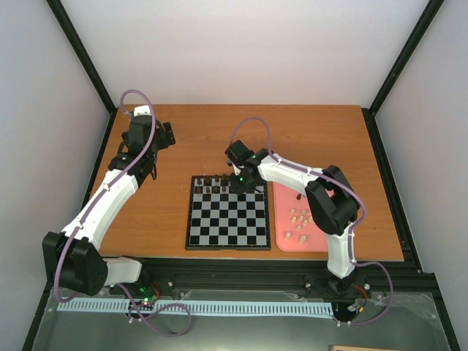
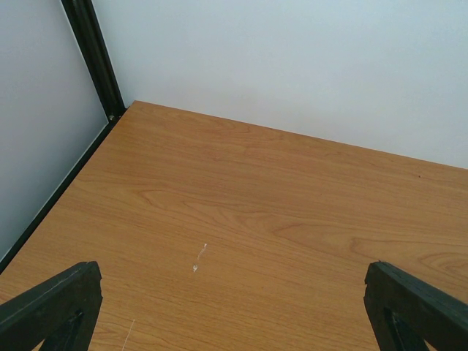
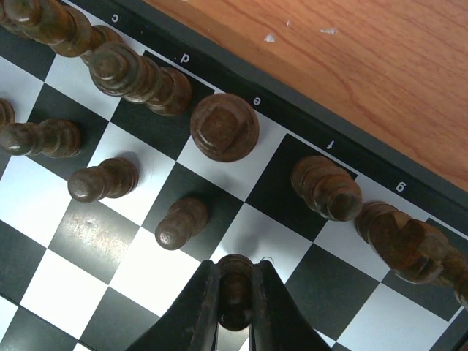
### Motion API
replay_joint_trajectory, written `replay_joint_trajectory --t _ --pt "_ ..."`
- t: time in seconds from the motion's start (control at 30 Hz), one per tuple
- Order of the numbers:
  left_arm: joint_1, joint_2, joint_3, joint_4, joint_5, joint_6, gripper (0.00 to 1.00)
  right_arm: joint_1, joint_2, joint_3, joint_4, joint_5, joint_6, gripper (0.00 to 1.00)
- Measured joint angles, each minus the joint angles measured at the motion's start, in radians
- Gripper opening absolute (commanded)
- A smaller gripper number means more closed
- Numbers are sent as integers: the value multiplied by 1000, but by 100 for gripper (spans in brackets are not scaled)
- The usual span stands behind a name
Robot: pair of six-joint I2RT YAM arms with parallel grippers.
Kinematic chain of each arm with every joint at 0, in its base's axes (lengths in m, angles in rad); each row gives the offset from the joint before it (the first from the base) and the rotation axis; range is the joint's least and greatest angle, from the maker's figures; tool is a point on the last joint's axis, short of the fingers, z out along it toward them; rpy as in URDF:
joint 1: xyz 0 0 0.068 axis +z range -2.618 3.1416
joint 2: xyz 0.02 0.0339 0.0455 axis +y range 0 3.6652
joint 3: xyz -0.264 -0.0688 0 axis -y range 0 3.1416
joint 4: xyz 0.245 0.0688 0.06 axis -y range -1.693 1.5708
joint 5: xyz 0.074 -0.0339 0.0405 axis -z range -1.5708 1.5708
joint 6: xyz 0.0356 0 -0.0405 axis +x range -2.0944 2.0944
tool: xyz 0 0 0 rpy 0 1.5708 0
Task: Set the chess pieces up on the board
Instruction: Place the chess piece on the chessboard.
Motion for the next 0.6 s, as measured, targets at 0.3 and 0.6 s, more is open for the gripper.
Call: replay_joint_trajectory --t 0.3,0.6 --pt "0 0 0 0 -1 0 100 -19 4 0 8 -1 -5 4" --pt "0 0 0 0 -3 0 100 -28 31 0 21 -3 -8 5"
